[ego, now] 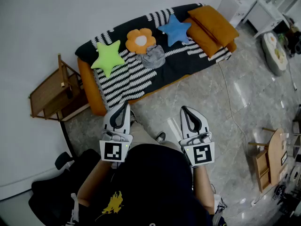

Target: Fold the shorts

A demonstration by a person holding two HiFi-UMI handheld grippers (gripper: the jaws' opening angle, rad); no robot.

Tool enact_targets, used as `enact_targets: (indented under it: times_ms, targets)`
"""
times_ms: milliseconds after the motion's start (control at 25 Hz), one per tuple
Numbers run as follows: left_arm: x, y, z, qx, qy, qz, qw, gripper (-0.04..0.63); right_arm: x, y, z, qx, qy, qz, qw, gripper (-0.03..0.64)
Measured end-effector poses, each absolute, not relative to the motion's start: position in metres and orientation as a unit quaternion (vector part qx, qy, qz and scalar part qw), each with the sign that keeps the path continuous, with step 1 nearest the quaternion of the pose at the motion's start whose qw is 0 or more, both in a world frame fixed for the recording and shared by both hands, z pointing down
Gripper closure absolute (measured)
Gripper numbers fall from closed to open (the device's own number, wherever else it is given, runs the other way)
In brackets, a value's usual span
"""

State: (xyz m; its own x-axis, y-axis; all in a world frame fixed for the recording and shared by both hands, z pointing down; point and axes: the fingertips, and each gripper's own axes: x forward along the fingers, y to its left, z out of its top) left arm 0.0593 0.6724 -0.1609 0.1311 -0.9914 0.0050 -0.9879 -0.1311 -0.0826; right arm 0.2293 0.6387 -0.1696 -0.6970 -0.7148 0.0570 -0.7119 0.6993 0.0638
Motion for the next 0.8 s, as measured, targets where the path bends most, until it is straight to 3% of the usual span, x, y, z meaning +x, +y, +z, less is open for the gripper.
enact_targets:
  times_ms: [280,680,800]
  targets:
    - [0.057,0.683,-0.158,-0.747,0.663,-0.036,0.035,0.581,0.236,0.648,-0.167,0.393,-0.919,0.015,0.018,0.601]
    - [0.06,0.681,-0.159,-0.759,0.648,-0.038,0.053,0.581,0.239,0.652,-0.158,0.397,-0.917,-0.003,0.043,0.601]
    - [0.067,0.678,-0.162,-0.769,0.62,-0.106,0.117,0.581,0.249,0.65,-0.154,0.403,-0.914,-0.006,0.052,0.6]
